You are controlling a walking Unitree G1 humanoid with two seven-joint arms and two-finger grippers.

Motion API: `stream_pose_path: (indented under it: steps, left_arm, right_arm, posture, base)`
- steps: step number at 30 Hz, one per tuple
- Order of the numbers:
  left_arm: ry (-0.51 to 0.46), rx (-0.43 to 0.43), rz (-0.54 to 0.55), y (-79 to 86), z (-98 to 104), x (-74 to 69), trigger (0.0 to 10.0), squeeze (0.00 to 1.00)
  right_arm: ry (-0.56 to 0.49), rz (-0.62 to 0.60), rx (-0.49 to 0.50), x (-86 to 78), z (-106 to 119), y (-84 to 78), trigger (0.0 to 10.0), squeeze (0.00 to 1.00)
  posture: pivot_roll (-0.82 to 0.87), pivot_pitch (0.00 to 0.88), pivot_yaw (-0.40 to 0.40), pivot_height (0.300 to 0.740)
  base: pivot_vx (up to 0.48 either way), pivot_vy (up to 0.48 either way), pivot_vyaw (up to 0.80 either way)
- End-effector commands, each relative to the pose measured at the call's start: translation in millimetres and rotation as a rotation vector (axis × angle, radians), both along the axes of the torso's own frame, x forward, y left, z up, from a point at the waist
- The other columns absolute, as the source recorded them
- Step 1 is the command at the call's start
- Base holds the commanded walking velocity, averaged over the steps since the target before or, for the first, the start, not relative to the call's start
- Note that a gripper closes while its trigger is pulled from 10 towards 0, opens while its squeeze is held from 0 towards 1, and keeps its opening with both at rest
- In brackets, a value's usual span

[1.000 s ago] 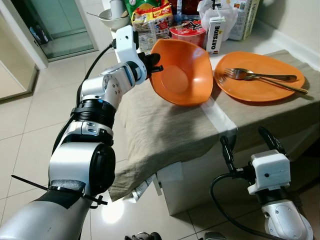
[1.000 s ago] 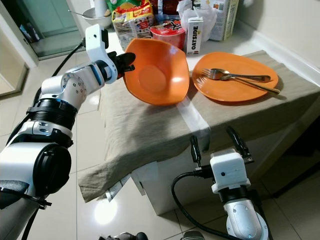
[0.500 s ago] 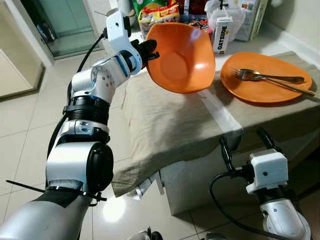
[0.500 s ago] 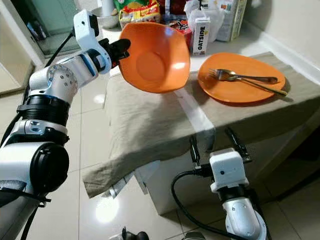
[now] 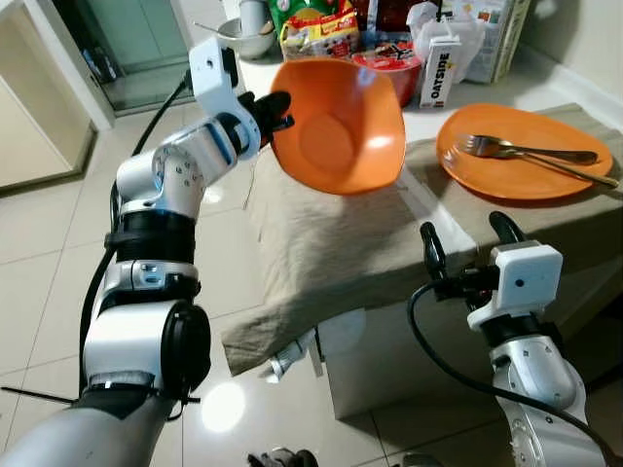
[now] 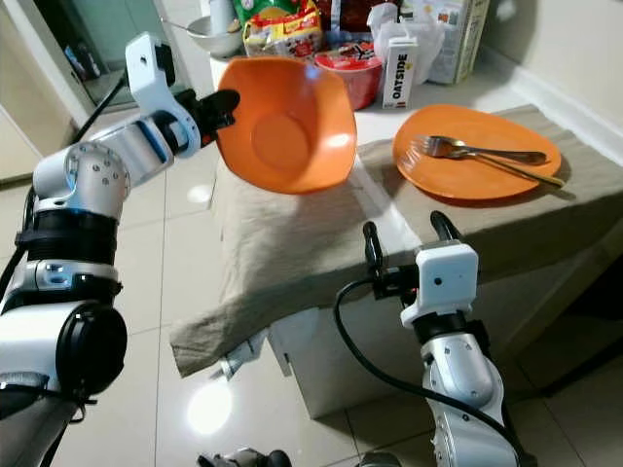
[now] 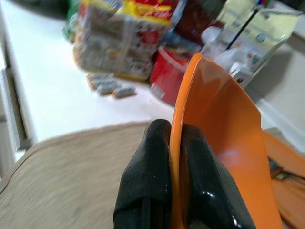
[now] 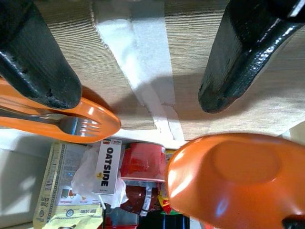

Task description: Setting the table

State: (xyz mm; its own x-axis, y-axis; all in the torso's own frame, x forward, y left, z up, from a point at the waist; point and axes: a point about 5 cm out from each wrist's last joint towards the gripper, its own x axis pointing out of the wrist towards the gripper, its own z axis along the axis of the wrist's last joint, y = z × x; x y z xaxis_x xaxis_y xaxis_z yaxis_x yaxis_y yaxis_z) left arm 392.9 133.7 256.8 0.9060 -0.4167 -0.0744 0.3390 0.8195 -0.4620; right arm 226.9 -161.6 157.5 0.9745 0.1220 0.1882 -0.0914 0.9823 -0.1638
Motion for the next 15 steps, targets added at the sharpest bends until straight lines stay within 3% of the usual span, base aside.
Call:
stream_pose_path:
  steps: [1, 5, 9, 13, 15]
  left_arm:
    - [-0.046, -0.005, 0.026, 11.5, 13, -3.1, 0.0, 0.00]
    - [-0.051, 0.025, 0.060, 32.1, 10, -15.3, 0.0, 0.00]
    - [-0.072, 0.052, 0.064, 41.6, 10, -24.9, 0.0, 0.00]
    - [-0.099, 0.158, 0.051, 58.6, -4, -56.7, 0.0, 0.00]
    - [-0.096, 0.170, 0.046, 59.8, -8, -61.8, 0.0, 0.00]
  right_arm:
    - [0.003, 0.021, 0.005, -1.7, -1, 2.7, 10.0, 0.00]
    - [0.007, 0.041, 0.003, -6.7, -3, 3.7, 10.0, 0.00]
    - [0.012, 0.067, -0.012, -9.7, -3, 4.8, 10.0, 0.00]
    - [0.027, 0.111, -0.025, -13.0, -5, 4.3, 10.0, 0.00]
    - [0.030, 0.117, -0.024, -12.9, -6, 4.1, 10.0, 0.00]
  posture:
    - [-0.24, 0.021, 0.127, 0.740]
    - [-0.23, 0.015, 0.126, 0.740]
    - [-0.22, 0.012, 0.126, 0.740]
    - [-0.20, 0.000, 0.128, 0.740]
    - [-0.20, 0.000, 0.128, 0.740]
  base:
    - [0.000, 0.000, 0.00]
    - [0.000, 0.000, 0.00]
    - [0.000, 0.000, 0.00]
    - [0.000, 0.000, 0.00]
    - [0.000, 0.000, 0.00]
